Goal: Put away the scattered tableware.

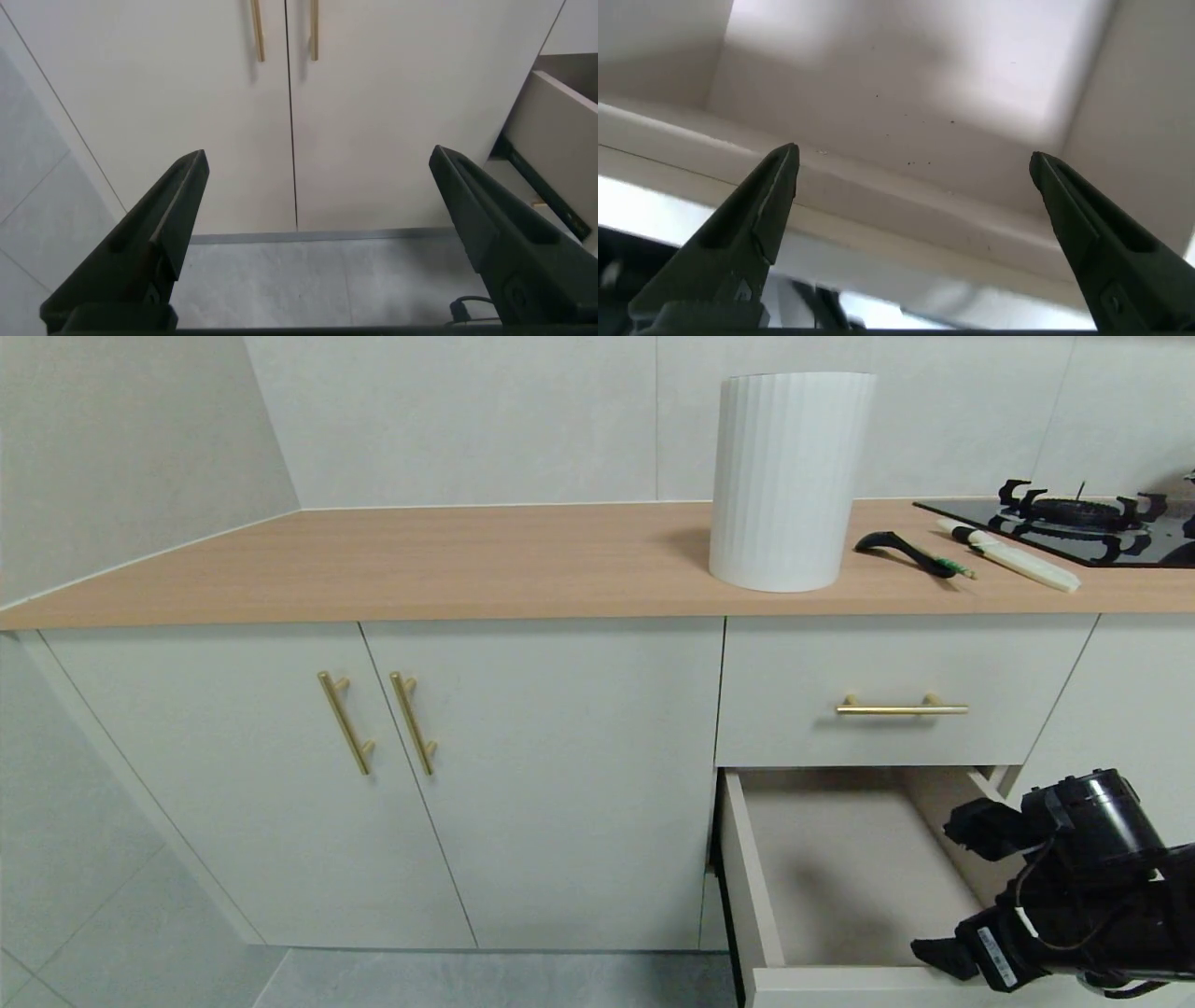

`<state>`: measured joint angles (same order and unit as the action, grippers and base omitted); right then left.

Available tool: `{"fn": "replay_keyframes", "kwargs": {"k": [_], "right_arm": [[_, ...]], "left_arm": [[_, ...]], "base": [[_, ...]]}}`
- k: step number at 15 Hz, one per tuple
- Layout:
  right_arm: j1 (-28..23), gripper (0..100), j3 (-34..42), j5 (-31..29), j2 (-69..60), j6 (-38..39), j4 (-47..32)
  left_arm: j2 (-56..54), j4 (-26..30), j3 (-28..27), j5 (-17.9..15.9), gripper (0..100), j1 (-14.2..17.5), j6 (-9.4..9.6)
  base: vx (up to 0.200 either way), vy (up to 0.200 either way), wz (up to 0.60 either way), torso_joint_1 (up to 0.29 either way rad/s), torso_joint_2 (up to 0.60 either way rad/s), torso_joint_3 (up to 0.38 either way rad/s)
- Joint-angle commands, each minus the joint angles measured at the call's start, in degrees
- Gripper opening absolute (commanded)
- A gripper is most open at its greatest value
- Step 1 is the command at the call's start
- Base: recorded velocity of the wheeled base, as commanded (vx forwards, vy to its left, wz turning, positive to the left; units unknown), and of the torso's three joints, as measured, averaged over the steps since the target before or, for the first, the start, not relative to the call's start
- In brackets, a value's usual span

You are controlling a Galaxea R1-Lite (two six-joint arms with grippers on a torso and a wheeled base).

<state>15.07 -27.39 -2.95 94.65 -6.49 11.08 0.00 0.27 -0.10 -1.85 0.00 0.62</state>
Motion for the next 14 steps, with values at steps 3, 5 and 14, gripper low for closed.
{"fn": "replay_keyframes", "kwargs": {"k": [3,5,14], "right_arm": [[2.51,100,-0.03,-0.30,-3.51,-2.30,-8.53],[4.53,100,-0.03,-0.57,-4.21,-3.27,-13.72],[8.40,100,-2.49,-0.65,-4.74,-4.24,-25.14]], "left_arm": [[0.09,0.00,0.01,0.01,100,0.00,-0.01],[0.09,0.00,0.01,0.01,100,0.00,-0.01],[0.09,0.00,0.01,0.01,100,0.00,-0.01]], "base": [[0.000,0.000,0.00,0.000,0.00,0.000],[0.000,0.000,0.00,0.000,0.00,0.000],[0.000,0.000,0.00,0.000,0.00,0.000]]}}
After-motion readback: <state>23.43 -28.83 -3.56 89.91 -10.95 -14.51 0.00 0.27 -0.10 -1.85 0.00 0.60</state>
